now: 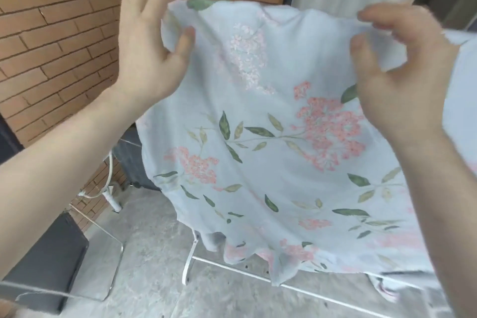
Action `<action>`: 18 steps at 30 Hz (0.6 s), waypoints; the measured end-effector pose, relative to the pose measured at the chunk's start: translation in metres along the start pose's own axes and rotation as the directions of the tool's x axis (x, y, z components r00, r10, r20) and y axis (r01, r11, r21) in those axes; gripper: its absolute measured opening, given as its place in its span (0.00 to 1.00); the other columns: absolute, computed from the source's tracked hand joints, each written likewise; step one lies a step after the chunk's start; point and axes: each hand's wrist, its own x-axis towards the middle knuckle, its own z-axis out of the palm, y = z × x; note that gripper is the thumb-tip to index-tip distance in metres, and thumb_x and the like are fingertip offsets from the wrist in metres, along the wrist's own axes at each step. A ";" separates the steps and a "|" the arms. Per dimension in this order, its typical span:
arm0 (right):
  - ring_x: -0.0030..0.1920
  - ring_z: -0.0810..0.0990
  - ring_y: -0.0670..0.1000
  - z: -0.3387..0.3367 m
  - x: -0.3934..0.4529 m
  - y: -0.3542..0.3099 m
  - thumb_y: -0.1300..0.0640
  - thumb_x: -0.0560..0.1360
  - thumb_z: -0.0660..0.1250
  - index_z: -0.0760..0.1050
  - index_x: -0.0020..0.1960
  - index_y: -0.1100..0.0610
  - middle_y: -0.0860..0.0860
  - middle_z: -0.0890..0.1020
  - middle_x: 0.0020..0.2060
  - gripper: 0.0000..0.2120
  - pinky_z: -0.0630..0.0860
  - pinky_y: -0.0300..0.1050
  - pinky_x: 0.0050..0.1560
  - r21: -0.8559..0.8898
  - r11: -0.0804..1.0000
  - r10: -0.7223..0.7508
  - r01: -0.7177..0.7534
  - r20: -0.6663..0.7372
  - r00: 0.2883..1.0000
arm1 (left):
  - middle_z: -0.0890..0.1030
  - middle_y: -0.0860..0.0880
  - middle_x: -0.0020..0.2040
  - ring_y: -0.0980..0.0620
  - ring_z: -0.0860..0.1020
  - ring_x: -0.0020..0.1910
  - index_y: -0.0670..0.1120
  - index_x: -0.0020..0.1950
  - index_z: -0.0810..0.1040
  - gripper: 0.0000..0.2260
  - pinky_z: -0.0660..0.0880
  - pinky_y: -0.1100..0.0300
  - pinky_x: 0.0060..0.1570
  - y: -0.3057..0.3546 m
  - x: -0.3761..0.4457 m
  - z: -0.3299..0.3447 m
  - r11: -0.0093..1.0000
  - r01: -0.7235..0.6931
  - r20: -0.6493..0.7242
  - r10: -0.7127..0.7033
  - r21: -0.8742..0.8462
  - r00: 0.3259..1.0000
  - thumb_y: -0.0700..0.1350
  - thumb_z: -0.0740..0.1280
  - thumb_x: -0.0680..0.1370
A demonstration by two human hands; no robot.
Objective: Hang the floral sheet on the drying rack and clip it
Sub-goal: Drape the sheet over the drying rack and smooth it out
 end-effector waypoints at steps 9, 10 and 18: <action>0.54 0.82 0.47 -0.117 -0.221 0.125 0.60 0.79 0.70 0.79 0.60 0.49 0.42 0.81 0.57 0.12 0.80 0.54 0.56 -0.004 0.695 0.714 -0.719 -0.113 0.691 | 0.75 0.55 0.64 0.53 0.74 0.65 0.51 0.66 0.77 0.19 0.70 0.59 0.66 0.175 -0.110 0.126 0.931 0.147 0.612 0.096 -0.334 0.785 0.45 0.74 0.76; 0.56 0.81 0.46 -0.133 -0.243 0.140 0.58 0.79 0.70 0.78 0.61 0.46 0.41 0.80 0.59 0.13 0.80 0.53 0.56 -0.015 0.612 0.787 -0.791 -0.085 0.611 | 0.74 0.55 0.64 0.53 0.74 0.64 0.51 0.66 0.76 0.19 0.69 0.60 0.65 0.187 -0.120 0.141 0.929 0.159 0.642 0.100 -0.334 0.761 0.46 0.74 0.76; 0.54 0.82 0.47 -0.256 -0.338 0.271 0.54 0.77 0.74 0.70 0.70 0.51 0.47 0.77 0.64 0.24 0.76 0.40 0.47 0.020 0.184 0.982 -0.983 -0.030 0.184 | 0.77 0.58 0.58 0.56 0.77 0.57 0.55 0.60 0.78 0.17 0.73 0.57 0.57 0.296 -0.172 0.243 0.859 0.459 0.781 -0.120 -0.228 0.613 0.46 0.77 0.74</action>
